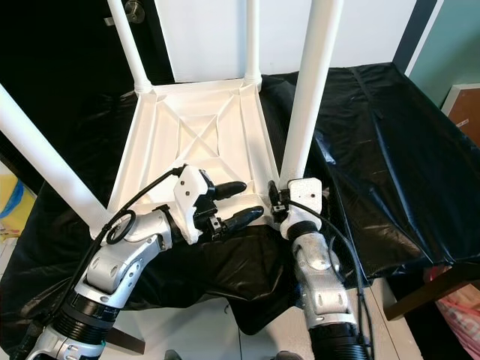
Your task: Building children table
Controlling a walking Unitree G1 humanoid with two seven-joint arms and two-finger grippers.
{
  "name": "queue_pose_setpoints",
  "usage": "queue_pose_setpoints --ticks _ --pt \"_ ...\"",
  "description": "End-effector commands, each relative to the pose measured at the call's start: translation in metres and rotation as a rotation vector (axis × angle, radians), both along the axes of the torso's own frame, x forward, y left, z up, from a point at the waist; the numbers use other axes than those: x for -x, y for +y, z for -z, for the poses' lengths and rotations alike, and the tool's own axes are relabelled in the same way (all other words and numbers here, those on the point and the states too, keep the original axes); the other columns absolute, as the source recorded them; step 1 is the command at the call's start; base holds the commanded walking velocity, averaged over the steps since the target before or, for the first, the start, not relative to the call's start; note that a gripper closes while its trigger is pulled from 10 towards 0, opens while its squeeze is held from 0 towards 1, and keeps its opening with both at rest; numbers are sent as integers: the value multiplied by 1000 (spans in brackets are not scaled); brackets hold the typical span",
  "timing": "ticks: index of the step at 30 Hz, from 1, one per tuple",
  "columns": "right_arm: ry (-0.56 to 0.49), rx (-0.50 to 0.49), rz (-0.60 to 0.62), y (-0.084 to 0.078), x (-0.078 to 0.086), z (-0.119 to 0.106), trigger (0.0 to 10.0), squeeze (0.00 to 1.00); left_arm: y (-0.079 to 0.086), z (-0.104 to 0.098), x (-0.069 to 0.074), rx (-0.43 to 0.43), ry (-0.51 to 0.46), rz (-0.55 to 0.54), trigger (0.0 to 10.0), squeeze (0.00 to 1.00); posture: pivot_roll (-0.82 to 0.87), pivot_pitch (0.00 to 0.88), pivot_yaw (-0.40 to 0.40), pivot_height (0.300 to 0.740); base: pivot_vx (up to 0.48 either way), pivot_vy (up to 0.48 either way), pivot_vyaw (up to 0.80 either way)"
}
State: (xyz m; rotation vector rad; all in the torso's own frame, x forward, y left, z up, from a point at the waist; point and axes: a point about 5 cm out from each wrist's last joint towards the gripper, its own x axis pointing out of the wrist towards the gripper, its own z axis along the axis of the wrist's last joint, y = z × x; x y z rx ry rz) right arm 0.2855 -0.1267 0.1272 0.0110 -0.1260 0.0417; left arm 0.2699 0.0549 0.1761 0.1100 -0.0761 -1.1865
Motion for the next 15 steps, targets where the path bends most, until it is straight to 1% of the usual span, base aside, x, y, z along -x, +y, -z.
queue_pose_setpoints --ticks 1,7,15 --pt "70 -33 18 2 5 15 10000 0 0 2 1 -12 5 0 10000 0 -147 58 54 740 0 0 0" --pt "68 -46 12 8 8 12 10000 0 0 1 1 -16 5 2 10000 0 -141 56 54 740 0 0 0" --pt "56 -43 22 8 8 8 10000 0 1 2 2 -17 6 1 10000 0 -137 52 50 740 0 0 0"
